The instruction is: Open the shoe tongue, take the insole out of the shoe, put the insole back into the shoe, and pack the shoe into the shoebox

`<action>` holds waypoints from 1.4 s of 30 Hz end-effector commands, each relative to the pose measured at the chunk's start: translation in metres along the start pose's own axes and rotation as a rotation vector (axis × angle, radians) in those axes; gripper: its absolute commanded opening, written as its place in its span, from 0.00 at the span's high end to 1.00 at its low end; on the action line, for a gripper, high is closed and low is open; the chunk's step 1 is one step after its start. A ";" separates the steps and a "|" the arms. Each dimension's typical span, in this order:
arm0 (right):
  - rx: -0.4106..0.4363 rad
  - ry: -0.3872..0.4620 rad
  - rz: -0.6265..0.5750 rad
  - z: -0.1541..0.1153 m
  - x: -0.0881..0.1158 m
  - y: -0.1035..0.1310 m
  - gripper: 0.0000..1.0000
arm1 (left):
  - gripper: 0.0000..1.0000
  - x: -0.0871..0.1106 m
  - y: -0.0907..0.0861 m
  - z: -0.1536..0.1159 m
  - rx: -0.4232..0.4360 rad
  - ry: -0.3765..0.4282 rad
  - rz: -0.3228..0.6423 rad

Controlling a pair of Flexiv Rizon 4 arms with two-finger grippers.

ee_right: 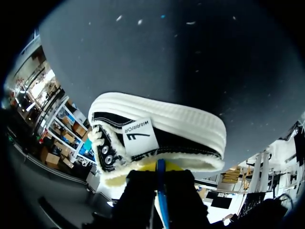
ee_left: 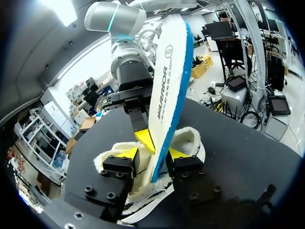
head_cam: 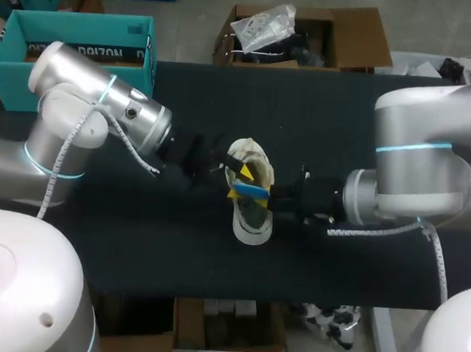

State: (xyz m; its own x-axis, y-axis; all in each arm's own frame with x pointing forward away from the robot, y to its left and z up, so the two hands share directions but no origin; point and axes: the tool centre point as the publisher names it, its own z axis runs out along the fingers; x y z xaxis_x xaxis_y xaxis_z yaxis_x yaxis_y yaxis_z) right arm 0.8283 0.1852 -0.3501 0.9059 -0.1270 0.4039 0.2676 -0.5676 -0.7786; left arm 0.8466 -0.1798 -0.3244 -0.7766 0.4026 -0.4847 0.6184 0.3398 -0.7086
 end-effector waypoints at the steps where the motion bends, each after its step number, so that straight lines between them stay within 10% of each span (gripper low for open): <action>1: 0.005 0.006 0.001 -0.002 -0.001 0.003 1.00 | 0.62 0.008 -0.009 -0.005 -0.006 -0.013 0.012; 4: 0.006 0.006 -0.001 -0.003 0.000 0.004 1.00 | 0.97 0.008 -0.012 -0.003 -0.012 -0.013 0.021; 10: 0.017 0.005 -0.009 -0.004 0.001 0.004 1.00 | 1.00 0.010 -0.012 0.005 -0.049 -0.011 0.032; 12: 0.018 0.011 -0.013 -0.008 -0.003 -0.001 0.65 | 1.00 0.011 -0.012 0.005 -0.058 -0.013 0.034; 14: 0.010 0.021 -0.020 -0.014 -0.007 -0.007 0.55 | 1.00 0.013 -0.012 0.005 -0.060 -0.013 0.035; 21: -0.010 0.029 -0.064 -0.026 -0.016 -0.026 0.80 | 1.00 0.015 -0.013 0.003 -0.064 -0.020 0.039; 23: -0.014 0.023 -0.073 -0.026 -0.016 -0.028 1.00 | 1.00 0.015 -0.013 0.004 -0.066 -0.020 0.039; 42: -0.070 -0.005 -0.041 -0.003 0.008 -0.002 1.00 | 1.00 -0.005 0.013 0.008 -0.108 -0.056 0.009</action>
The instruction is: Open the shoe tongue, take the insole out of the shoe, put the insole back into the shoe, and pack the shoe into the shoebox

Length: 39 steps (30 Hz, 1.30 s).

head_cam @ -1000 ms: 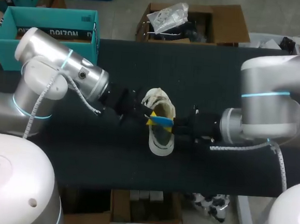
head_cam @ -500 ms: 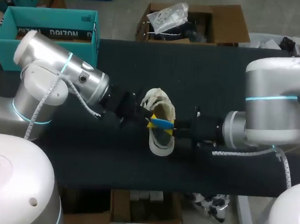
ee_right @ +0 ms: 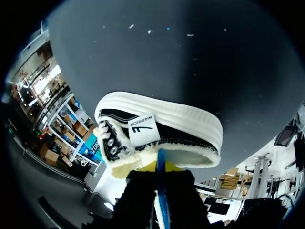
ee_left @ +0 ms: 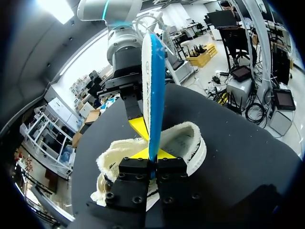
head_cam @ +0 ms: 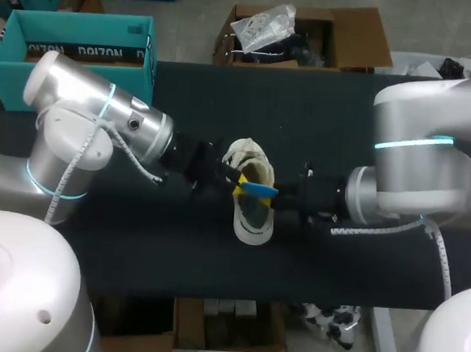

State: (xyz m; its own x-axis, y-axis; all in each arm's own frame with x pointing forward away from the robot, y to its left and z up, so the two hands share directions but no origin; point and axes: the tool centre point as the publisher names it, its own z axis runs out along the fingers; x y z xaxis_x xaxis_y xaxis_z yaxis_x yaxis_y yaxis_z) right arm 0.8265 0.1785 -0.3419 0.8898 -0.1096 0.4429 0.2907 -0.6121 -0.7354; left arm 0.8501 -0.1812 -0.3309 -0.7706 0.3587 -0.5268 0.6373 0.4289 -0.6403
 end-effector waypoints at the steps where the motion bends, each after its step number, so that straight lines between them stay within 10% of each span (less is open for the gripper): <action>1: -0.024 -0.017 0.003 0.008 0.007 0.001 1.00 | 1.00 -0.006 0.008 0.006 0.003 0.003 -0.009; 13: -0.039 -0.014 0.037 0.010 0.009 0.014 1.00 | 1.00 -0.007 0.017 0.011 0.002 0.007 -0.044; 19: -0.050 -0.008 0.039 0.006 0.003 0.012 1.00 | 0.66 0.004 0.008 0.000 0.025 0.009 -0.029; 26: -0.051 0.000 0.047 0.006 -0.001 0.015 1.00 | 1.00 0.011 -0.007 -0.001 0.038 0.006 0.005; 32: -0.046 0.000 0.043 0.006 -0.003 0.012 1.00 | 1.00 0.014 -0.013 0.005 0.018 0.013 0.025; 33: -0.046 -0.001 0.041 0.005 -0.005 0.009 0.91 | 1.00 0.014 -0.013 0.005 0.018 0.014 0.025; 36: -0.059 0.010 0.025 -0.003 -0.011 -0.003 0.10 | 1.00 0.016 -0.013 0.003 0.017 0.009 0.023; 38: -0.072 0.016 0.017 -0.008 -0.015 -0.008 0.16 | 1.00 0.017 -0.012 0.002 0.016 0.007 0.021; 39: -0.076 0.019 0.013 -0.011 -0.018 -0.013 0.40 | 1.00 0.017 -0.011 0.001 0.014 0.005 0.020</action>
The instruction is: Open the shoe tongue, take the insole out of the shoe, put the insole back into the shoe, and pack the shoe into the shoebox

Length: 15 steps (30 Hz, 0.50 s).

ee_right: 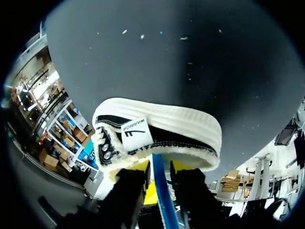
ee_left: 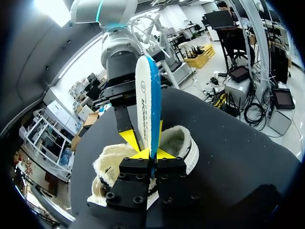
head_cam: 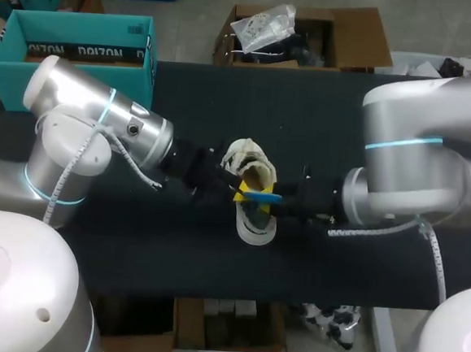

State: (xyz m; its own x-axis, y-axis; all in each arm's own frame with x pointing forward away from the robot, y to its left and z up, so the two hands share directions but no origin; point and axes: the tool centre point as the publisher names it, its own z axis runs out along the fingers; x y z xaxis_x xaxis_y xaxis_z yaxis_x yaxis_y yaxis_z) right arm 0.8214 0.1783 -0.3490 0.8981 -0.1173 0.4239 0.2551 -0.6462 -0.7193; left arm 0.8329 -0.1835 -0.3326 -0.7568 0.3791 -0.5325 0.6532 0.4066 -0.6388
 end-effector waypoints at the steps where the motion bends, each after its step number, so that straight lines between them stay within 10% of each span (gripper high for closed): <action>1: -0.032 0.029 -0.011 -0.016 -0.012 -0.018 0.54 | 1.00 0.004 0.001 -0.003 -0.006 -0.012 -0.004; 5: -0.044 0.034 -0.024 -0.017 -0.013 -0.023 1.00 | 1.00 0.005 0.003 -0.004 -0.007 -0.020 -0.013; 15: -0.038 0.019 -0.026 -0.002 -0.003 -0.013 1.00 | 1.00 0.001 0.011 0.000 -0.025 -0.035 -0.033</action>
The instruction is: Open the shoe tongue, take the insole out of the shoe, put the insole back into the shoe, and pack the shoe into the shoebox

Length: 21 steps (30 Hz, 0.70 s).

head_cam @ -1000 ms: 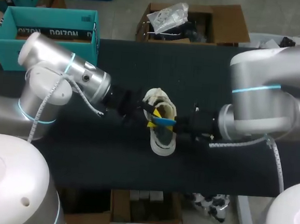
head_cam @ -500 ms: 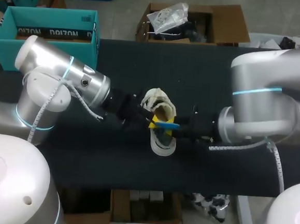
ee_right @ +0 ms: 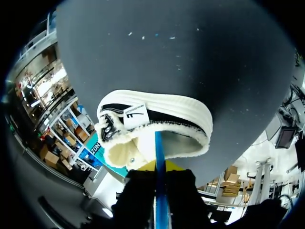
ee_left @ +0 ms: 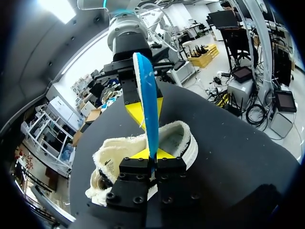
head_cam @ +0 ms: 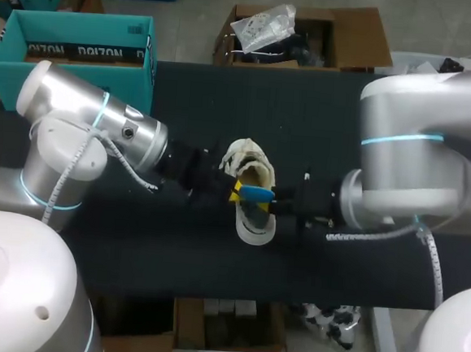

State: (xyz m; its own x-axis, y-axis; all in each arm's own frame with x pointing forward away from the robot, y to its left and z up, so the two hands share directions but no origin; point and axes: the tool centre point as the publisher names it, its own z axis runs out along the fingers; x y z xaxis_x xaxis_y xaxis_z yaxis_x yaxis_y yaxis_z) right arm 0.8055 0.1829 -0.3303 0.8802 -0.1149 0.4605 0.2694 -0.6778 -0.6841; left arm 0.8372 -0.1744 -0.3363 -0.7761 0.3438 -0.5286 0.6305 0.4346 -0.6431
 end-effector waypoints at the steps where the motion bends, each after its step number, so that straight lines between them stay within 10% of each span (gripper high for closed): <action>1: -0.003 -0.007 0.009 0.013 0.004 0.009 1.00 | 1.00 -0.003 0.003 0.007 -0.009 -0.011 -0.006; 17: -0.035 -0.018 0.051 0.022 0.017 0.028 1.00 | 1.00 -0.020 0.024 0.021 -0.023 -0.023 -0.100; 21: -0.033 -0.013 0.056 0.020 0.016 0.028 1.00 | 0.71 -0.014 0.021 0.019 -0.015 -0.017 -0.095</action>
State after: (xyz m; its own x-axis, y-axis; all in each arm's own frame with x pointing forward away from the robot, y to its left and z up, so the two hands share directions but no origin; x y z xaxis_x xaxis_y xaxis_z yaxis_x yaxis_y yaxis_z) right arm 0.8323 0.1766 -0.3527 0.8968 -0.1463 0.4176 0.2056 -0.6979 -0.6861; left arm 0.8620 -0.1841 -0.3506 -0.8343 0.2859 -0.4713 0.5504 0.4801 -0.6831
